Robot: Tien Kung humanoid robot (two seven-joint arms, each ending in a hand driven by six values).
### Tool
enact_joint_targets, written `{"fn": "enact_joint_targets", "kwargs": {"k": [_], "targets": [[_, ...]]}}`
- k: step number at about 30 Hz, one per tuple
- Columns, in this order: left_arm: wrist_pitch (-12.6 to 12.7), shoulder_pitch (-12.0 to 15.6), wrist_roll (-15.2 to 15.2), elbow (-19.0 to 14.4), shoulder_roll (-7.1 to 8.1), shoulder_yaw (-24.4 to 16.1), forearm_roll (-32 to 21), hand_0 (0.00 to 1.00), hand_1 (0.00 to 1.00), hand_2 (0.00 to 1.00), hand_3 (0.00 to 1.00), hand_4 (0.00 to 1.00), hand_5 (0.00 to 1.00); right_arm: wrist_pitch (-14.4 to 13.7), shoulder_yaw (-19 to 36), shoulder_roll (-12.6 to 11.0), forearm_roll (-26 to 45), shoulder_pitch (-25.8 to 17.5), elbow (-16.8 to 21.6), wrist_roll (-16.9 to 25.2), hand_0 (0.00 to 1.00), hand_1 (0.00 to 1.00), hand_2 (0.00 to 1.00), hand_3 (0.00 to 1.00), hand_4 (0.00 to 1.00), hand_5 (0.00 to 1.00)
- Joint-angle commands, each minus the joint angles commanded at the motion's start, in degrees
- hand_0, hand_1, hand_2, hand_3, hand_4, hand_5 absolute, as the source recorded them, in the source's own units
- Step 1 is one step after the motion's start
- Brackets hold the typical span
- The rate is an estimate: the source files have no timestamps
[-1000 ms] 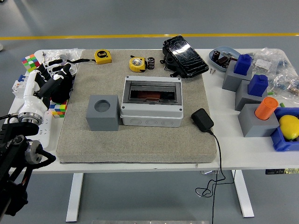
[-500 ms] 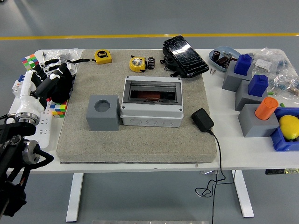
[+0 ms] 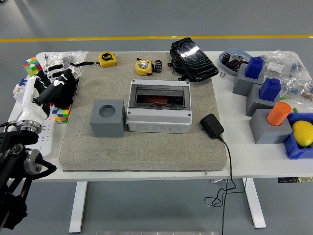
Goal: Fetch the battery,place it into the box,close the lid of the box
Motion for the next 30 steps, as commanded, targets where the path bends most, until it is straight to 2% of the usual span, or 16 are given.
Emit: {"fn": "enact_joint_targets", "kwargs": {"k": [15,30], "targets": [[-0.02,-1.37,-0.03,0.00,0.67,-1.18,-0.10,0.479,0.568,0.546,0.580,0.924,0.295,0.21,-1.54,-0.58,0.35,1.03,0.07,-0.23,0.566,0.595,0.572,0.544,0.920,0.476],[-0.10,-0.27,0.13,-0.37,0.58,-1.51,-0.04,0.480,0.568,0.545,0.577,0.922,0.294,0.32,0.05,0.08,-0.17,0.06,0.11,-0.26,0.567,0.595,0.573,0.544,0.920,0.478]]}}
